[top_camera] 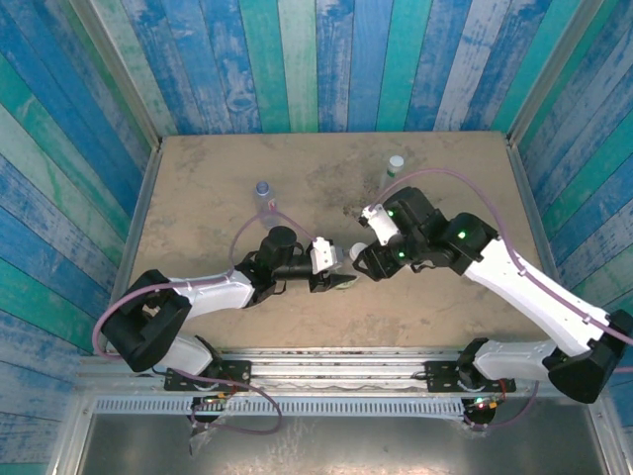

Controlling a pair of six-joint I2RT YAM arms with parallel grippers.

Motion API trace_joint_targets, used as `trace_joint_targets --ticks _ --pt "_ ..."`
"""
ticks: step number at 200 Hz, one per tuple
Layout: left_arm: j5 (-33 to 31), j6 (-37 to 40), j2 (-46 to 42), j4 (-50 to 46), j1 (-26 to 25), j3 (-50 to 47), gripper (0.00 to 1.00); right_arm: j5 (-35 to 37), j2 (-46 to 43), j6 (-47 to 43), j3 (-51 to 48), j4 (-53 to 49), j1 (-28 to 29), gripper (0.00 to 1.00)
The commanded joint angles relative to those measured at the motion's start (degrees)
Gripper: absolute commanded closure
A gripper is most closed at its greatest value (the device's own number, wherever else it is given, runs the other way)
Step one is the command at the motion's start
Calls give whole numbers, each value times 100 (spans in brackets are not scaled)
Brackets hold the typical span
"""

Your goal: Screw on the bottle caps

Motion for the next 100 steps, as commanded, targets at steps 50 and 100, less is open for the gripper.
trace_joint_targets --ticks 50,100 --pt "1220 525 -170 -499 -32 132 44 -1012 -241 -3425 84 -415 5 32" --pt "1284 614 -192 -674 -33 176 44 -1060 276 -3688 397 -663 11 43"
